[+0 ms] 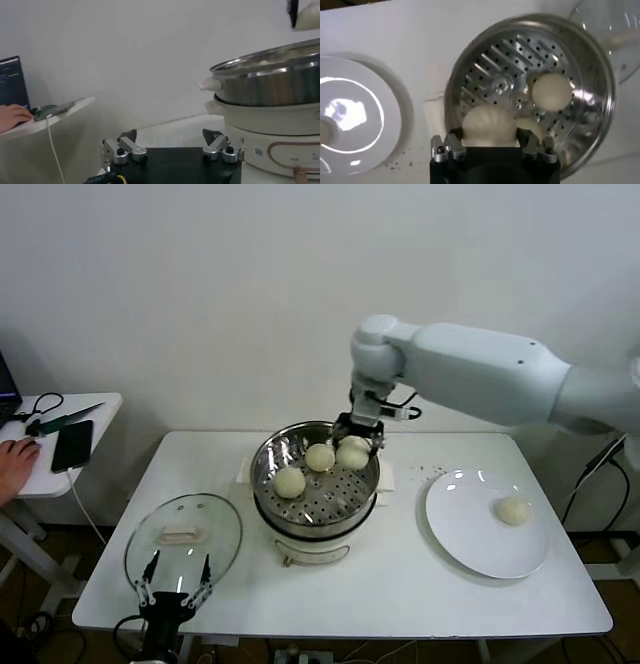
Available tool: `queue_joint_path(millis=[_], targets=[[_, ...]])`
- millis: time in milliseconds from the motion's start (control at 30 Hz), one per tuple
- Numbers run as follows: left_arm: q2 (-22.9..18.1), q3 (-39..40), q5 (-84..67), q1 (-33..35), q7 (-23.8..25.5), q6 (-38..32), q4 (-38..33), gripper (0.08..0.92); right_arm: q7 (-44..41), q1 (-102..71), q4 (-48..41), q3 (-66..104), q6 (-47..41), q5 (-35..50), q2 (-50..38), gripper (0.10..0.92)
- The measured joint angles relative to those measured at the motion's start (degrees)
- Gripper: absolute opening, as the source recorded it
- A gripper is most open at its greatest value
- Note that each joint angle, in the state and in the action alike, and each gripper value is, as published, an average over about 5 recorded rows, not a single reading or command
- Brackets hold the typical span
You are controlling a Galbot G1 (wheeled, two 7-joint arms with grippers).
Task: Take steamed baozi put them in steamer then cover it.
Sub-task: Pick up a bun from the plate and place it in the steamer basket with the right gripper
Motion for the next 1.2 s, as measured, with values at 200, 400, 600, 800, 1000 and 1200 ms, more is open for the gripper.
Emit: queue_joint_path(millis=[200,400,600,800,1000,1200], targets=[[0.02,0.03,0.03,0.04,-0.01,0.13,0.01,0.823,0.05,-2.83,0.36,0.20,1.59,-1.90,3.59,0.704],[-0.02,0.12,-0.22,0.08,-0.19,0.10,0.47,0.823,0.52,-5.00,0.25,-0.18,2.45,-2.98,5.73,0.704],[-0.21,0.38,-0.39,0.04,-0.26,0.01,0.84,0.823,0.86,-6.69,-0.24,-0.44,2.82,-3.88,6.97,0.711],[-0.21,0.34,-0.45,-0.08,-0.28,0.00,0.94,0.823,1.34,-7.76,-1.17,-0.48,3.45,-5.04,7.82,0.797],[-0.32,0.33,-0.67,-0.27,-0.30,0.13,0.92,0.823,1.45,-8.00,-1.32,0.52,4.49,-6.42,7.76,0.822],[-0.43,0.41,-0.84,-0.70,-0.31,0.52,0.81,0.823,1.45,-6.39,-0.26,1.70,5.17,-7.07,6.04,0.823]])
